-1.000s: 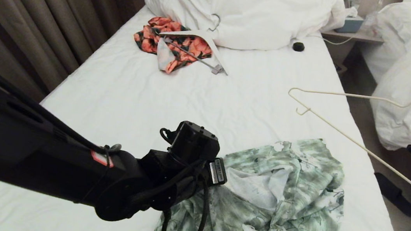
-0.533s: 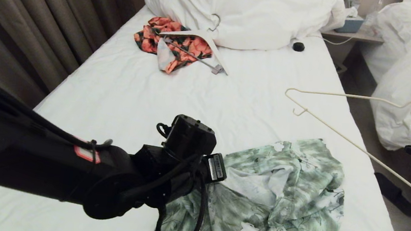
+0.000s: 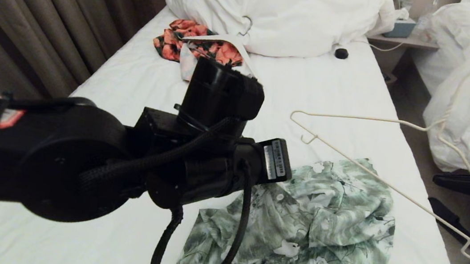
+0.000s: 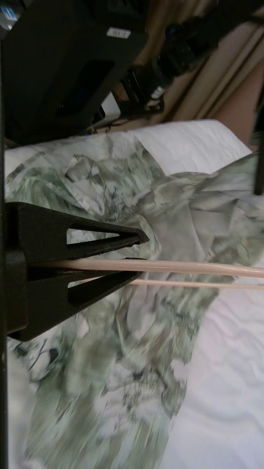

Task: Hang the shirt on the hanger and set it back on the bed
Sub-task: Hook one side of the shirt onto the hanger

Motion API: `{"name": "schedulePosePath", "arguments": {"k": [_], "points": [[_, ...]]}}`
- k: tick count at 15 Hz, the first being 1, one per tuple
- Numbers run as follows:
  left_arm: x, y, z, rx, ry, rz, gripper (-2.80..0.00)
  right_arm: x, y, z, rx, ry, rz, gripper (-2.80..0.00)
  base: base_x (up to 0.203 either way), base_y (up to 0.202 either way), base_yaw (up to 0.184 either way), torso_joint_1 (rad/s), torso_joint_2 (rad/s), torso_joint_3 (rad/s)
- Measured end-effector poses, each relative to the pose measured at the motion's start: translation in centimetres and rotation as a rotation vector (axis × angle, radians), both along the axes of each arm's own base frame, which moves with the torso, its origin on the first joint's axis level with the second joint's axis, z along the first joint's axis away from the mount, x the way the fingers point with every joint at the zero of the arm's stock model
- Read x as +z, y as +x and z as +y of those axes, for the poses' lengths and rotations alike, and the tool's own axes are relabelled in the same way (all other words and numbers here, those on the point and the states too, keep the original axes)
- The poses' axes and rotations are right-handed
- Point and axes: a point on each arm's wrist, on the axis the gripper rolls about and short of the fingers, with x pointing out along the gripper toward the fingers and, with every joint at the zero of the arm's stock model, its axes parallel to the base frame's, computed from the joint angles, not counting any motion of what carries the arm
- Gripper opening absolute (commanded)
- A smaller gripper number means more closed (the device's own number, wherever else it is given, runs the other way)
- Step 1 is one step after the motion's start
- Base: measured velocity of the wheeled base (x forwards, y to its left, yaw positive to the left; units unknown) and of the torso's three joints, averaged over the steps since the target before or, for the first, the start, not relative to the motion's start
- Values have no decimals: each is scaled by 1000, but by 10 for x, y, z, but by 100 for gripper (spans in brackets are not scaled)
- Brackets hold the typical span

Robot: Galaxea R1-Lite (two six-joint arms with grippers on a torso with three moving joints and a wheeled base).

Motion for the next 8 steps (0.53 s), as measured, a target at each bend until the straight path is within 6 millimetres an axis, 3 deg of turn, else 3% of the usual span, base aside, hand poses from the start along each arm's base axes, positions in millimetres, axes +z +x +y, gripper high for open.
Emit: {"name": "schedulePosePath", "arguments": {"k": [4, 8], "points": [[39, -21, -14, -83, -26, -46, -280, -1, 1, 12, 48, 2, 5, -280, 0, 0, 0, 0, 0, 0], [48, -33, -21, -118, -17, -70, -280, 0, -5, 26, 96, 8, 19, -280, 0, 0, 0, 0, 0, 0]]}}
